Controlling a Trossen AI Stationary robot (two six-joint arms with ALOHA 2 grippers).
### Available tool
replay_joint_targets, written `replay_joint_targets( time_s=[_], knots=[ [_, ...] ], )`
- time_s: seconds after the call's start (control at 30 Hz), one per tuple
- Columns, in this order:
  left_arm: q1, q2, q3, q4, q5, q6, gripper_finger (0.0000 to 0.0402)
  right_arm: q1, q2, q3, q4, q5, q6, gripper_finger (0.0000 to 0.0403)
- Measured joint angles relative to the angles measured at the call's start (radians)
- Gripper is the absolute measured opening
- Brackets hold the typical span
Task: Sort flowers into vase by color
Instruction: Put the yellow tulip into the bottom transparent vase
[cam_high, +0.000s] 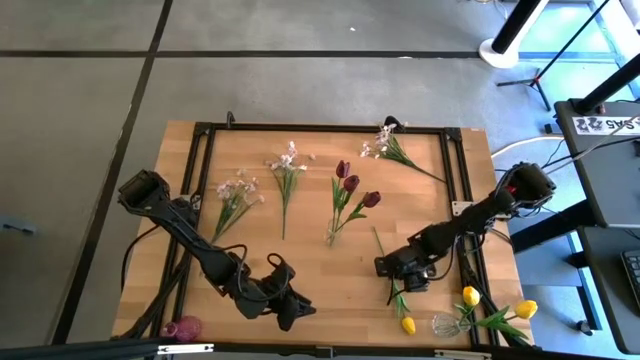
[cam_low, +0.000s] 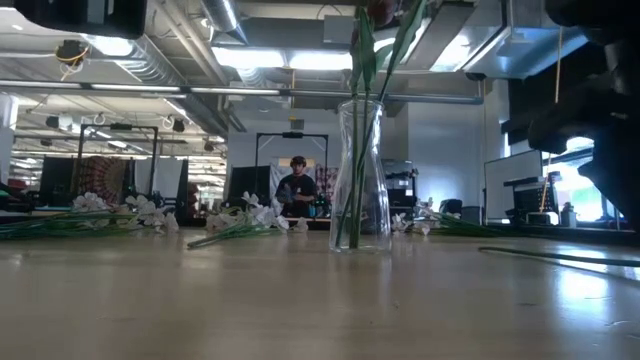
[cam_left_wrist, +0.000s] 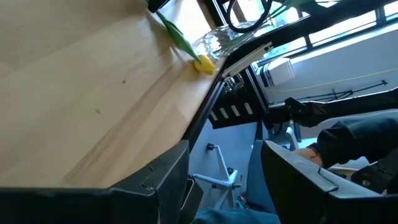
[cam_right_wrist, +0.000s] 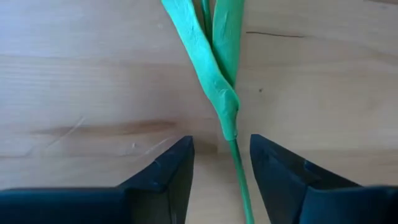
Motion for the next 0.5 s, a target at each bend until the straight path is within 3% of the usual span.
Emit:
replay_joint_targets(
  time_s=[0.13,0.43,0.5],
  knots=[
    [0.000,0.000,0.000,0.000,0.000,0.018,0.0194,-0.029,0.002,-0.001,-0.005,-0.013,0.014,0.0132],
    [0.000,0.000,0.000,0.000,0.000,0.019,0.0195,-0.127,0.005,-0.003,-0.012,-0.094,0.195,0.0012],
    [0.000,0.000,0.000,0.000,0.000,0.020,0.0195,-0.125,0.005,-0.003,-0.012,-0.097,0.227,0.0008]
  ],
)
